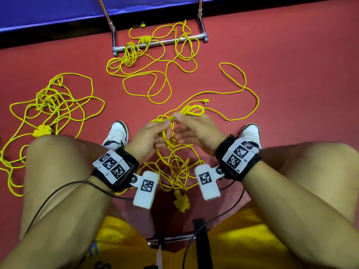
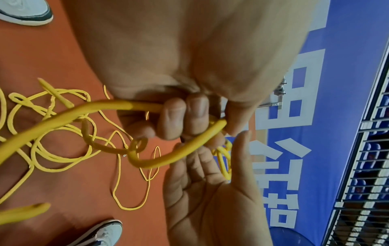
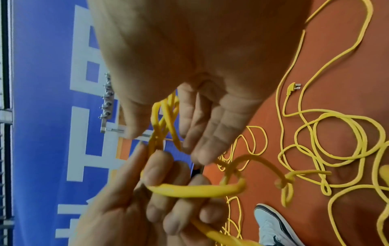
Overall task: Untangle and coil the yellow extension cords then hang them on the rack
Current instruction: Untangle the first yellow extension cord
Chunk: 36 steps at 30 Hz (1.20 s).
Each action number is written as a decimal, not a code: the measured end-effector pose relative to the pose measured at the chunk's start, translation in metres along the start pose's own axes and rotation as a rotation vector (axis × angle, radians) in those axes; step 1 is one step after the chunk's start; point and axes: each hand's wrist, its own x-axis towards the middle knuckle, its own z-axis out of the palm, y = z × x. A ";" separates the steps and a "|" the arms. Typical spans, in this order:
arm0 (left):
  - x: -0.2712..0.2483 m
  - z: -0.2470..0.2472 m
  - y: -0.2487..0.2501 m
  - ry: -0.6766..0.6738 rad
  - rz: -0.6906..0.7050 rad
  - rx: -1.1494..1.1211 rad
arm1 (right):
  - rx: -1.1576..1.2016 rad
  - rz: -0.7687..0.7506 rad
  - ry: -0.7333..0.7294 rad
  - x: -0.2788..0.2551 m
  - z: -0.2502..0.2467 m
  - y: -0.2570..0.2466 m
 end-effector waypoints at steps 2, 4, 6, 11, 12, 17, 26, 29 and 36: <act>0.000 0.001 -0.003 -0.028 -0.018 0.079 | -0.004 -0.037 -0.004 0.000 0.003 0.005; 0.000 0.001 -0.003 -0.015 -0.035 0.107 | 0.029 -0.086 -0.031 0.000 0.004 0.006; 0.001 0.000 0.000 -0.011 -0.040 0.069 | 0.041 -0.112 -0.032 0.002 0.003 0.004; -0.001 0.000 0.008 0.058 -0.073 -0.015 | -0.039 -0.085 -0.019 0.006 0.000 0.005; -0.001 -0.001 0.010 0.100 -0.078 -0.029 | -0.047 -0.076 0.014 0.008 -0.001 0.005; 0.004 -0.012 0.017 0.284 -0.065 -0.063 | -0.271 -0.244 0.249 0.013 -0.012 0.011; -0.003 -0.021 0.022 0.022 -0.154 -0.024 | -0.453 -0.417 0.674 0.024 -0.046 0.004; -0.009 -0.021 0.020 -0.064 -0.160 -0.106 | -0.550 -0.342 0.716 0.028 -0.056 0.009; -0.005 -0.008 0.018 0.057 -0.087 -0.219 | -0.386 -0.273 0.351 0.020 -0.031 0.002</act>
